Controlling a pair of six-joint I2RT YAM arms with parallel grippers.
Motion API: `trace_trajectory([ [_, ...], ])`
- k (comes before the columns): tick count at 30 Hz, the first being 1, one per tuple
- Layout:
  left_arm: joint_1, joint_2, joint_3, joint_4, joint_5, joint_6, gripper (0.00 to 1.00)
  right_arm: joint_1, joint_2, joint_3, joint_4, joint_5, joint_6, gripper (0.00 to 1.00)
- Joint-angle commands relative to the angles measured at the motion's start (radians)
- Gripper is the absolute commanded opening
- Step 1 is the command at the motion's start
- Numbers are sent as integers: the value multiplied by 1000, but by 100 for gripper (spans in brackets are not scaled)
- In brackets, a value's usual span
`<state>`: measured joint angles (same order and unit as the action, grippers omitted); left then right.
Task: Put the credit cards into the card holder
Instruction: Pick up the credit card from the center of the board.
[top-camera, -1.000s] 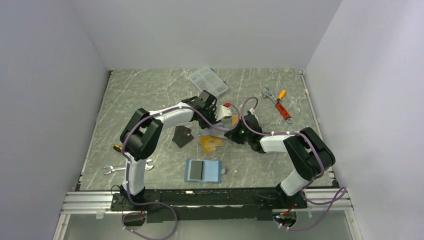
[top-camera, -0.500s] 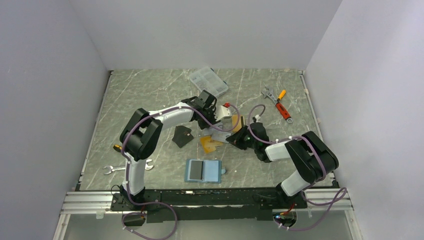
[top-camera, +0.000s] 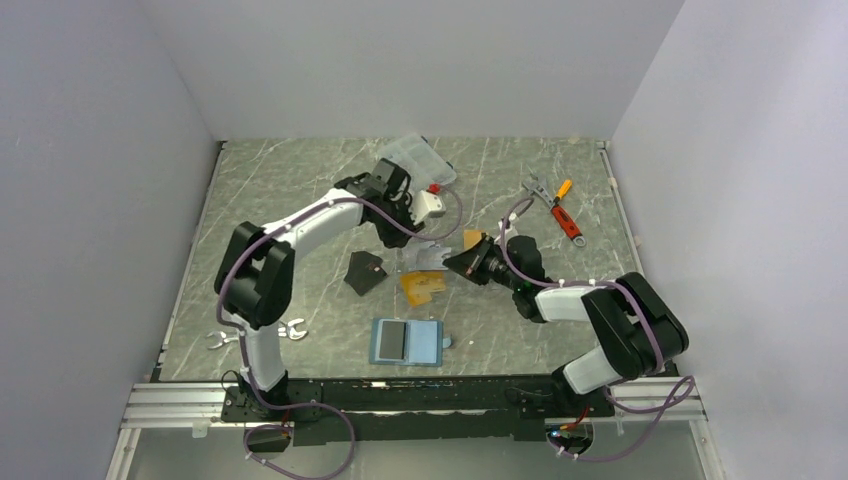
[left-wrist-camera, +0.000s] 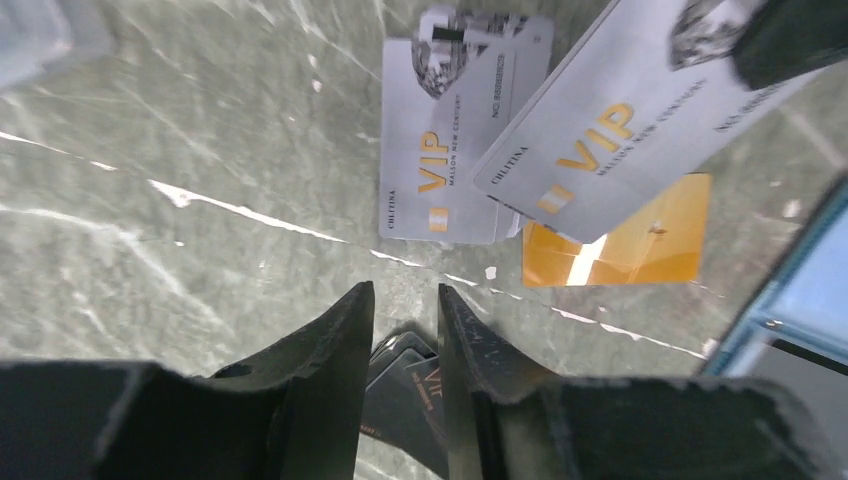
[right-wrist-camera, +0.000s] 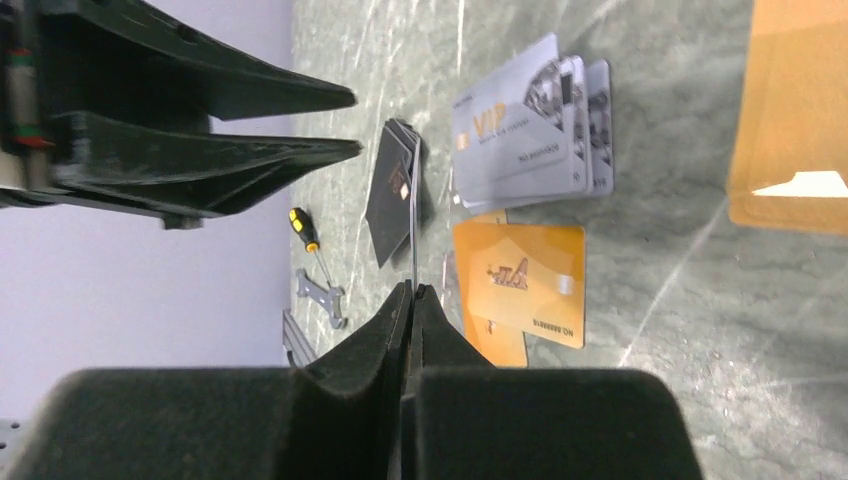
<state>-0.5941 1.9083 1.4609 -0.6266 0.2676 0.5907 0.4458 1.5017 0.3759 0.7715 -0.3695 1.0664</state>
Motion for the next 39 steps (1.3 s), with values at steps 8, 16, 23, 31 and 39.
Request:
trace_trajectory([
  [8,60,-130,210,-307,394,50,71,-18,-159,268,-476,-264,-399,0],
  [16,115,-174,146,-311,557,71,82,-14,-294,296,-647,-397,-568,0],
  [23,128,-155,139,-369,738,83,95,5,-322,345,-698,-437,-645,0],
  [31,108,-135,106,-404,857,118,83,21,-266,417,-719,-462,-700,0],
  [39,87,-99,99,-428,848,118,66,36,-225,476,-754,-505,-756,0],
])
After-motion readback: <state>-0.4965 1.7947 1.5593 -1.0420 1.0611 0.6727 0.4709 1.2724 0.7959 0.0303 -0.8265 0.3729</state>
